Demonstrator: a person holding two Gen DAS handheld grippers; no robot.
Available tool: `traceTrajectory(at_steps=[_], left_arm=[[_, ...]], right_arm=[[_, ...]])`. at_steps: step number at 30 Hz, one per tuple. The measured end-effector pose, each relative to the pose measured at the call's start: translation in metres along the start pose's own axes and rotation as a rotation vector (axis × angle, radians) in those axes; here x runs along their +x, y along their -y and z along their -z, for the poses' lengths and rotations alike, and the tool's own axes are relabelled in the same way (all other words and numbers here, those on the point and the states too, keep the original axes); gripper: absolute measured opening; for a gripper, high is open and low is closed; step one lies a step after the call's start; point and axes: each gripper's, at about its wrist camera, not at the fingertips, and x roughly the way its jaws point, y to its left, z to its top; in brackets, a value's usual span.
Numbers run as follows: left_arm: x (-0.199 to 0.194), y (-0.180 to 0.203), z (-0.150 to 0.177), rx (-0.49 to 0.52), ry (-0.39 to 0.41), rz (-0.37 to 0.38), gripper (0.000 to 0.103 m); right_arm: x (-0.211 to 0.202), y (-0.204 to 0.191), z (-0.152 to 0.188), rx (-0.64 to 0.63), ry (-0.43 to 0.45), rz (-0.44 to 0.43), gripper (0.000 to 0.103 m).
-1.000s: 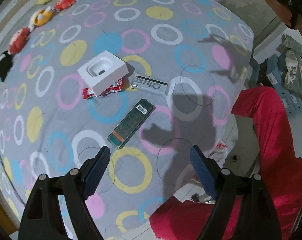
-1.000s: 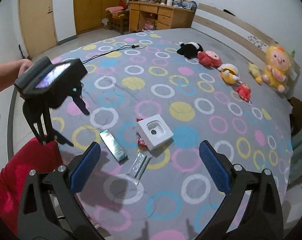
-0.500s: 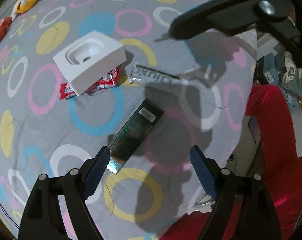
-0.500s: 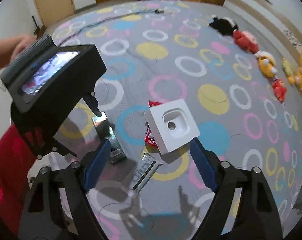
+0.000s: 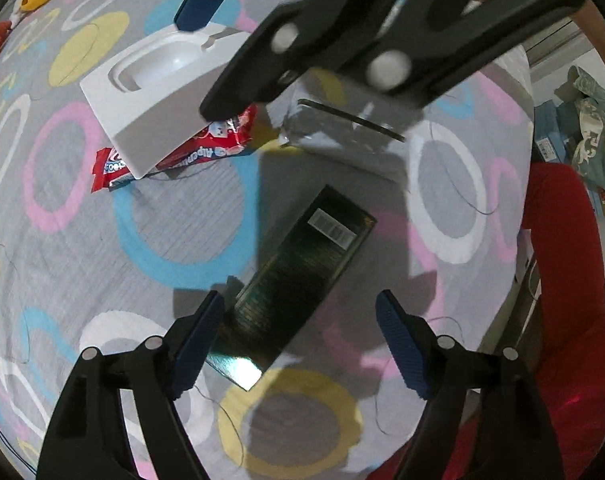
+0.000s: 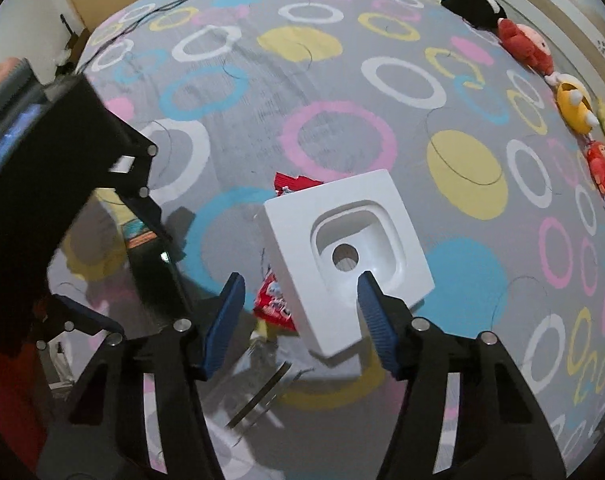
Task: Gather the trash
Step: 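Grasp the white square box with the right tool while the left tool grasps the dark green box, then carry the white box and dark green box down over the plastic bag with both tools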
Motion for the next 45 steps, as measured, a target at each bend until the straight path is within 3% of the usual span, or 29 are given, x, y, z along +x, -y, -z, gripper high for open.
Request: traceTrajectory(at_steps=[7, 9, 12, 18, 24, 33, 39, 45], left_arm=[[0.012, 0.003, -0.003, 0.001, -0.03, -0.003, 0.063], [0.019, 0.007, -0.004, 0.016, -0.042, -0.029, 0.058], [0.02, 0.009, -0.004, 0.006, -0.031, -0.065, 0.048], [0.015, -0.006, -0.001, -0.189, 0.008, -0.048, 0.042], [0.011, -0.003, 0.012, -0.336, 0.078, -0.09, 0.041], [-0.023, -0.013, 0.045, -0.545, 0.161, -0.132, 0.04], [-0.062, 0.015, 0.076, -0.597, 0.206, -0.214, 0.04], [-0.1, 0.042, 0.082, -0.601, 0.258, -0.267, 0.04]], right_arm=[[0.02, 0.001, -0.006, -0.005, -0.027, -0.009, 0.047], [0.025, 0.001, -0.005, -0.001, -0.034, -0.004, 0.035], [0.028, 0.002, -0.004, 0.008, -0.033, -0.002, 0.028], [0.019, 0.007, 0.002, 0.074, 0.014, -0.004, 0.023], [-0.004, 0.019, 0.017, 0.195, 0.104, 0.03, 0.023], [-0.068, 0.023, 0.06, 0.42, 0.236, 0.2, 0.023], [-0.121, -0.005, 0.088, 0.499, 0.279, 0.318, 0.023], [-0.159, -0.057, 0.118, 0.541, 0.286, 0.349, 0.023]])
